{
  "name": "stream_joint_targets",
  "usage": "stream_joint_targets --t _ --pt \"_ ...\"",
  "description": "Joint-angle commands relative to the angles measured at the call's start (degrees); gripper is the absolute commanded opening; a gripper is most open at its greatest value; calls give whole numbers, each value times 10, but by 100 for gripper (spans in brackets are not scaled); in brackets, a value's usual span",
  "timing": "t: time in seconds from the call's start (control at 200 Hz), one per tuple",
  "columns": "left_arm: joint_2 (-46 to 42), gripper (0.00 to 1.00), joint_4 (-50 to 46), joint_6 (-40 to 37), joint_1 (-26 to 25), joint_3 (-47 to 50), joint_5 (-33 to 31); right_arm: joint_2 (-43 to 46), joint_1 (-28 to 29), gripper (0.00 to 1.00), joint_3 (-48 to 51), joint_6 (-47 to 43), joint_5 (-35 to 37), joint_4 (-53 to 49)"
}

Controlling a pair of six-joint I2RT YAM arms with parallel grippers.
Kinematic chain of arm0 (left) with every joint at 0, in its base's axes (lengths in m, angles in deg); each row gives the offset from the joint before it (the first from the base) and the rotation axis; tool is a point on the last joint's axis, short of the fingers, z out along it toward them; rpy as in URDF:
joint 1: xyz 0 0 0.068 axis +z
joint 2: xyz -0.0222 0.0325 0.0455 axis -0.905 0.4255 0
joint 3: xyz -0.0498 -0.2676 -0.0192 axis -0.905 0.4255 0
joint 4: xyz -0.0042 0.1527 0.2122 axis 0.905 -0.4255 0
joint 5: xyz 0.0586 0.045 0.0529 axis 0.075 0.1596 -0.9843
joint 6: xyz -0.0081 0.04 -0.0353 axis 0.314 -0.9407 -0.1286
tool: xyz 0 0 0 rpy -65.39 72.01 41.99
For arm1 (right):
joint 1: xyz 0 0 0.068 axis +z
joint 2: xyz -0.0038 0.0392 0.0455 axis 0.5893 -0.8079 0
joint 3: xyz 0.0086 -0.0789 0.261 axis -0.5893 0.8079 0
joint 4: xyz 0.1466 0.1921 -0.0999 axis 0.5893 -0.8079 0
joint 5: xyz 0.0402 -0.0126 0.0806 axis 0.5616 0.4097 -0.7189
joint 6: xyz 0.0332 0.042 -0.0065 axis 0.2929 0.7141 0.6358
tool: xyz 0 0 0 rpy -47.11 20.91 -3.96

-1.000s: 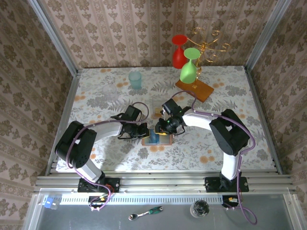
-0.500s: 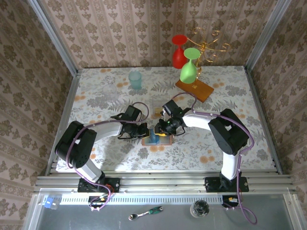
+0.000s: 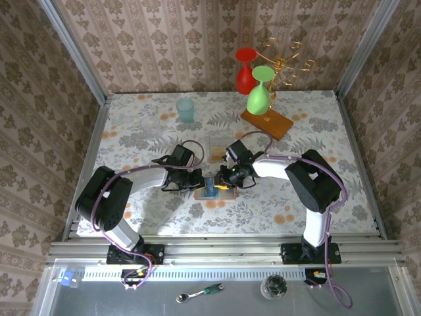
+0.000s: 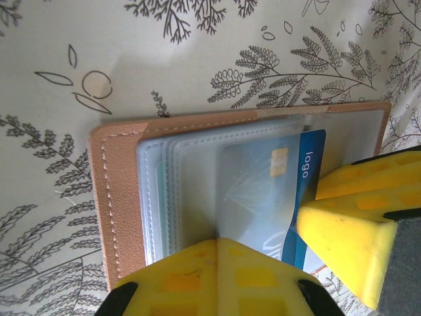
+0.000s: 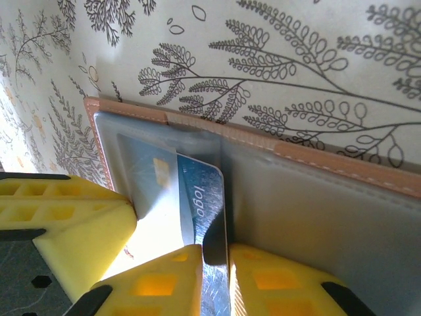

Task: Take the credit cards out of the card holder

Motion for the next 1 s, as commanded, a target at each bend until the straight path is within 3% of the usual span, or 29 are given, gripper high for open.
stream_joint_targets --t 0.0,0.575,0.995 --pt "12 0 -28 -10 -1 -2 -12 13 -2 19 13 12 -22 17" --pt "5 0 -31 -12 -1 -3 -13 41 -23 14 44 10 -15 25" --pt "2 0 -32 -10 -1 -3 -12 81 -34 13 36 -34 19 -53"
